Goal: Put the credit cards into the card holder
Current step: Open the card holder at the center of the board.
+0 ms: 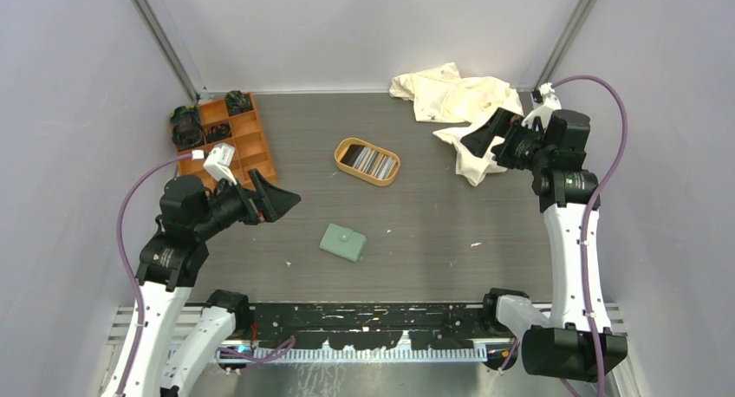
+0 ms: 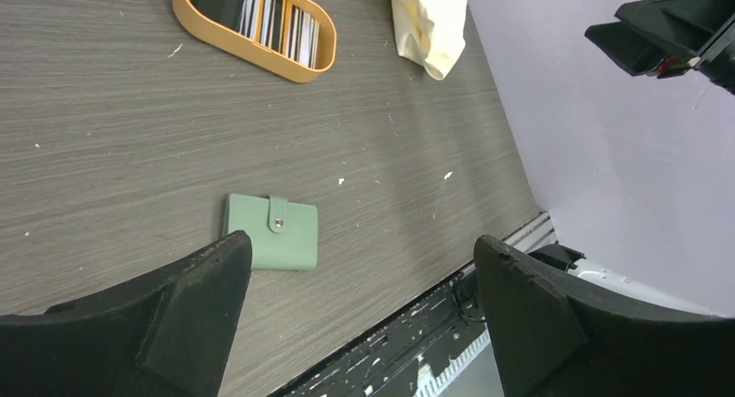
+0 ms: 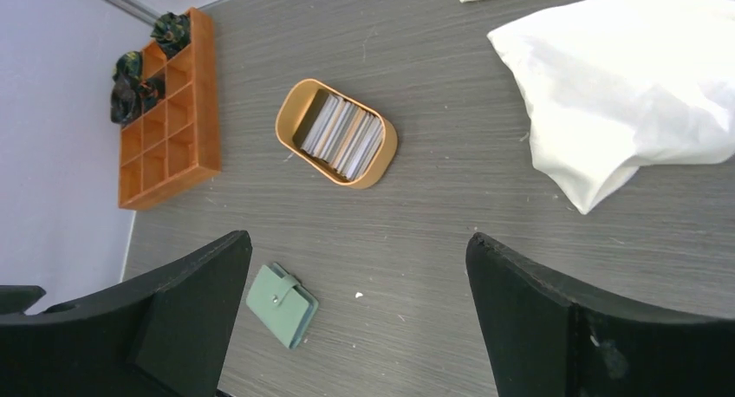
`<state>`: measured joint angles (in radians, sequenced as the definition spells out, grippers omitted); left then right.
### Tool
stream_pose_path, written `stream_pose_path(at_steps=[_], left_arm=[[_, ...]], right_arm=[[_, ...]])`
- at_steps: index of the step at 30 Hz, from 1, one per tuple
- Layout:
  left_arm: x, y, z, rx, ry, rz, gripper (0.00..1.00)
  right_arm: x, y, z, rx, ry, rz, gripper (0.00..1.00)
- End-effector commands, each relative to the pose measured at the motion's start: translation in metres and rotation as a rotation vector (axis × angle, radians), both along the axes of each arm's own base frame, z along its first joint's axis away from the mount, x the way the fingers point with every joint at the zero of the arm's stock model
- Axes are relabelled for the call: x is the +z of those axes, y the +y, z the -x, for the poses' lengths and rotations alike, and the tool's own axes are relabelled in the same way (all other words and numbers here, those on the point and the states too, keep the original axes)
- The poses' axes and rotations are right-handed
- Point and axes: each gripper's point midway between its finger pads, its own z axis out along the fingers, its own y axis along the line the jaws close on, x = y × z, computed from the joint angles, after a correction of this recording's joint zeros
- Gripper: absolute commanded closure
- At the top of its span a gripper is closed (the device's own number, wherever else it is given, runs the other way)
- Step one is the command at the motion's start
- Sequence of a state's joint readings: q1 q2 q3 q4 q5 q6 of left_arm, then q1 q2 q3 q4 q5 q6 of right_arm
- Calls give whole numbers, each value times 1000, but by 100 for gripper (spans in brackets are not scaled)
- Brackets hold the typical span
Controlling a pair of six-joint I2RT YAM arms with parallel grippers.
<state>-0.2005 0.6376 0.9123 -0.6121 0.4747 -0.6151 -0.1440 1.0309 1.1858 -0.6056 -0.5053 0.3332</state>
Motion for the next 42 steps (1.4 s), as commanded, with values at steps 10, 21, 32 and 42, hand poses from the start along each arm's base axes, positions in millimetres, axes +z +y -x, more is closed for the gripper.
stream_pose_path(at_steps=[10, 21, 32, 42], left_arm=[[-7, -19, -15, -89, 4, 63, 0], [-75, -83, 0, -197, -3, -229, 2], [-137, -105, -44, -229, 23, -338, 4], [-197, -88, -37, -269, 370, -376, 32]], right_arm=[[13, 53, 2, 480, -165, -66, 1], [-63, 60, 9, 633, -73, -95, 1], [-103, 42, 18, 669, -61, 202, 1], [-132, 89, 48, 941, -13, 310, 2]])
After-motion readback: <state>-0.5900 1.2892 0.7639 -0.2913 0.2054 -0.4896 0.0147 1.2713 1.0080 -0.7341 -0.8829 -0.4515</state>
